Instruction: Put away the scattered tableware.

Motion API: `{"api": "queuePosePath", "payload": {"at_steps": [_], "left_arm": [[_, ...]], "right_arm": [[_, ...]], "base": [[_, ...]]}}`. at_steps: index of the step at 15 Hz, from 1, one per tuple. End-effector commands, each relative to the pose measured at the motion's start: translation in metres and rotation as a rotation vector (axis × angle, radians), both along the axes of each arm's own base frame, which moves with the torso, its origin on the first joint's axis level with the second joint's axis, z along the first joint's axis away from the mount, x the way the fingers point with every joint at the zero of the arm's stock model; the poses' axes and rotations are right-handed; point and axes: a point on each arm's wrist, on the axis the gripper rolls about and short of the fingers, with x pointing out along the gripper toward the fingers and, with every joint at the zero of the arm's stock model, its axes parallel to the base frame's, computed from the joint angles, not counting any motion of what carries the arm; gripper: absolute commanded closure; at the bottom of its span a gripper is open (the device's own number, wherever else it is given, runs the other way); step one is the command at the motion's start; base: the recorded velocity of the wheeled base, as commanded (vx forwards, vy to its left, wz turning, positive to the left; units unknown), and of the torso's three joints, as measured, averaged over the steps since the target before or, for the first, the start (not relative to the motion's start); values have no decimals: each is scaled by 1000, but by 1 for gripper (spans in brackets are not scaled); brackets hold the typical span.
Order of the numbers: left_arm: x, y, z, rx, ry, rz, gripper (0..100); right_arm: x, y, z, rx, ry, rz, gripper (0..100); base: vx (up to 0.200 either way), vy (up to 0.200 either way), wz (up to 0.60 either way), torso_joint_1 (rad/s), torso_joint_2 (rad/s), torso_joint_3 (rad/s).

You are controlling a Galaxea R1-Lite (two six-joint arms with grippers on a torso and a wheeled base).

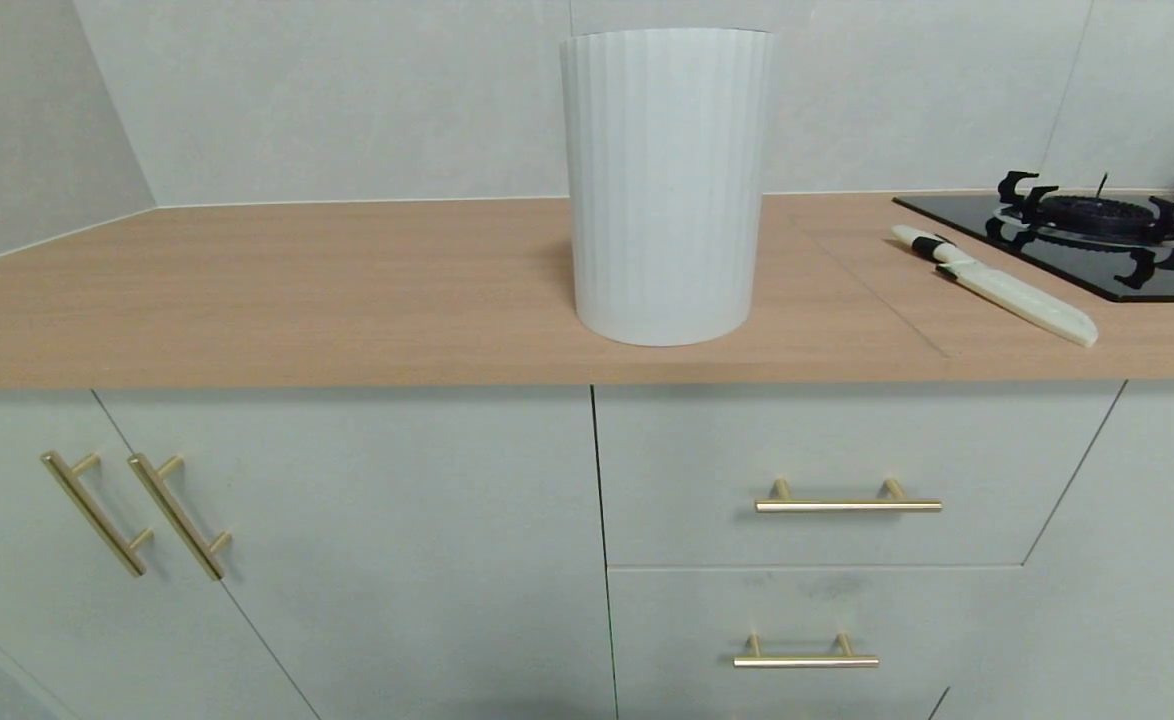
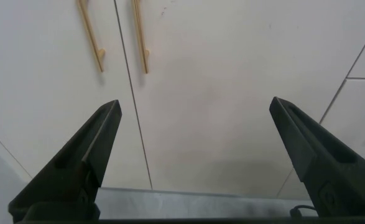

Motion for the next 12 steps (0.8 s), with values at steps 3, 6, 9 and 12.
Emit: {"api": "queuePosePath", "payload": {"at_steps": [3,6,9,12], "left_arm": [[0,0,0,0,-1,1,0],[0,0,0,0,0,1,0],[0,0,0,0,0,1,0],[0,0,0,0,-1,1,0]], "right_arm": [[0,0,0,0,1,0,0],[0,0,0,0,1,0,0],[0,0,0,0,1,0,0],[0,0,0,-2,1,0,0]], "base": [[0,0,0,46,-176,-138],[0,0,0,92,-312,-289],[0,0,0,168,-517,-297],[0,0,0,178,-466,-286]]}}
